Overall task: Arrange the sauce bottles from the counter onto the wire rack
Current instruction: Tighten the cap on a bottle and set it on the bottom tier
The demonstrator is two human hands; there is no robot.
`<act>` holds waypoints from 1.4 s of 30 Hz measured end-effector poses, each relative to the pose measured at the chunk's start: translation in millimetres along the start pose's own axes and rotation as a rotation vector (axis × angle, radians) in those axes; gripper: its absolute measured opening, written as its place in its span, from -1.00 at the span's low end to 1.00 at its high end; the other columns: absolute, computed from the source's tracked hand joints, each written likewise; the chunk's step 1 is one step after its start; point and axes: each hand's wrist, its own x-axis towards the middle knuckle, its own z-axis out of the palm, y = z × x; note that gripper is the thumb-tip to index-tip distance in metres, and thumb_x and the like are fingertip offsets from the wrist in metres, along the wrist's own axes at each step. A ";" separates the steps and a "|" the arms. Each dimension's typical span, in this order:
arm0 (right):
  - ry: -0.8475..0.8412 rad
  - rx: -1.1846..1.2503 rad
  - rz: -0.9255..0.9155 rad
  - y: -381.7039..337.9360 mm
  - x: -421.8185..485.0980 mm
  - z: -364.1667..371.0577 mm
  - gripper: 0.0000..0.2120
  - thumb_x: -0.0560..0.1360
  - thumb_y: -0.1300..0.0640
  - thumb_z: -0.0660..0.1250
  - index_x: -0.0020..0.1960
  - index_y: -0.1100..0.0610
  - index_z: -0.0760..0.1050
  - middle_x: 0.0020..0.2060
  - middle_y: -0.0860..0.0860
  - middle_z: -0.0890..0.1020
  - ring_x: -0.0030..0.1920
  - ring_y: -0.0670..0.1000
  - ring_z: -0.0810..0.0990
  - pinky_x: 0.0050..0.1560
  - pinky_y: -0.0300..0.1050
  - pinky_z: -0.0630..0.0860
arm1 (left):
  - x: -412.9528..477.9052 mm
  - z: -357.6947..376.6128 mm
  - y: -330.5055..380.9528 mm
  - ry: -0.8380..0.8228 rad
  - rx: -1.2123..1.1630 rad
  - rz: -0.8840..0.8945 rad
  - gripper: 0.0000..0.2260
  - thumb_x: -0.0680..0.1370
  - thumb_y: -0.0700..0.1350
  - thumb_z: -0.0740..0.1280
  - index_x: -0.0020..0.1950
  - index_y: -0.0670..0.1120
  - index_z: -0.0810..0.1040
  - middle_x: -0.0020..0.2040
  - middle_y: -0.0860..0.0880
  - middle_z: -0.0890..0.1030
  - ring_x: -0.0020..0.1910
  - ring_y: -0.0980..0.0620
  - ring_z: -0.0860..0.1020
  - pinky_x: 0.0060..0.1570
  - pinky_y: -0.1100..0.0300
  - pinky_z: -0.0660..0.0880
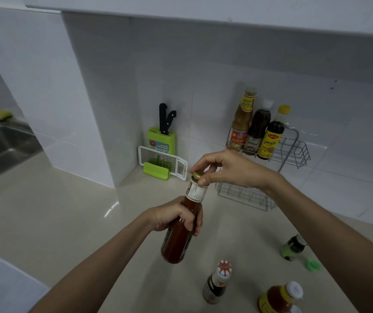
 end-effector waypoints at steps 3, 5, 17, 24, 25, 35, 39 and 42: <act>0.113 -0.300 -0.074 -3.6 -1.8 13.7 -0.63 0.43 -0.26 0.35 -0.09 0.05 0.49 -0.22 -0.09 0.58 -0.27 -0.12 0.55 -0.30 -0.23 0.43 | 2.7 7.0 2.6 0.130 0.111 0.005 -0.85 0.17 -0.35 0.30 -0.28 -0.29 0.54 -0.32 -0.20 0.56 -0.31 -0.09 0.53 -0.23 0.19 0.47; 0.137 -0.509 -0.106 -5.0 -4.5 19.0 -0.55 0.46 -0.39 0.15 -0.09 0.01 0.35 -0.31 -0.11 0.50 -0.31 -0.07 0.48 -0.34 -0.11 0.39 | 2.7 9.0 5.7 0.145 0.143 0.014 -0.85 0.18 -0.35 0.30 -0.28 -0.28 0.55 -0.29 -0.22 0.56 -0.28 -0.09 0.53 -0.20 0.18 0.47; 0.396 -0.801 0.043 12.3 -8.0 53.4 -0.83 0.59 -0.05 -0.04 0.02 0.03 0.22 -0.40 0.09 0.49 -0.39 0.19 0.45 -0.35 -0.05 0.29 | 10.6 25.2 -3.7 0.719 0.390 -0.090 -0.87 0.13 -0.08 0.44 -0.39 -0.03 0.55 -0.38 -0.01 0.64 -0.35 -0.05 0.60 -0.28 0.05 0.57; 0.194 -0.713 -0.242 14.0 -22.0 41.0 -0.66 0.55 -0.27 -0.08 -0.08 0.00 0.20 -0.47 -0.10 0.36 -0.50 0.01 0.32 -0.43 -0.12 0.25 | -0.2 6.1 -1.0 0.197 0.303 -0.009 -0.90 0.17 -0.29 0.39 -0.34 -0.18 0.57 -0.34 -0.14 0.59 -0.33 -0.06 0.53 -0.21 0.09 0.50; 0.180 -0.761 -0.300 11.6 -22.2 37.6 -0.66 0.56 -0.26 -0.08 -0.06 0.00 0.21 -0.46 -0.08 0.39 -0.51 0.03 0.33 -0.45 -0.12 0.27 | -2.1 6.4 2.5 0.134 0.287 0.004 -0.89 0.19 -0.34 0.37 -0.31 -0.23 0.57 -0.33 -0.17 0.58 -0.32 -0.06 0.52 -0.21 0.15 0.49; 0.464 -0.561 0.326 6.8 -6.8 65.8 -0.77 0.58 -0.05 0.03 -0.02 0.07 0.35 -0.31 0.06 0.50 -0.23 0.19 0.54 -0.29 -0.04 0.31 | 17.0 41.5 -3.1 0.915 0.531 -0.116 -0.85 0.22 -0.01 0.42 -0.32 0.00 0.50 -0.37 0.02 0.60 -0.29 -0.06 0.59 -0.34 0.18 0.43; 0.456 0.031 0.452 13.0 -5.2 58.4 -0.62 0.44 -0.21 0.28 -0.26 0.12 0.49 -0.32 0.00 0.58 -0.25 0.05 0.55 -0.29 -0.09 0.41 | 21.5 49.8 -0.2 1.003 0.642 -0.102 -0.87 0.33 0.00 0.39 -0.18 0.04 0.50 -0.30 0.05 0.57 -0.26 -0.05 0.53 -0.28 0.18 0.39; 0.515 0.128 0.387 9.8 -5.5 39.5 -0.75 0.39 -0.06 0.37 -0.27 0.13 0.55 -0.34 -0.02 0.60 -0.28 -0.01 0.56 -0.30 -0.15 0.46 | 20.6 38.1 6.5 0.805 0.487 0.033 -0.74 0.34 0.01 0.47 -0.04 0.03 0.51 -0.19 0.06 0.64 -0.17 0.02 0.60 -0.17 0.17 0.51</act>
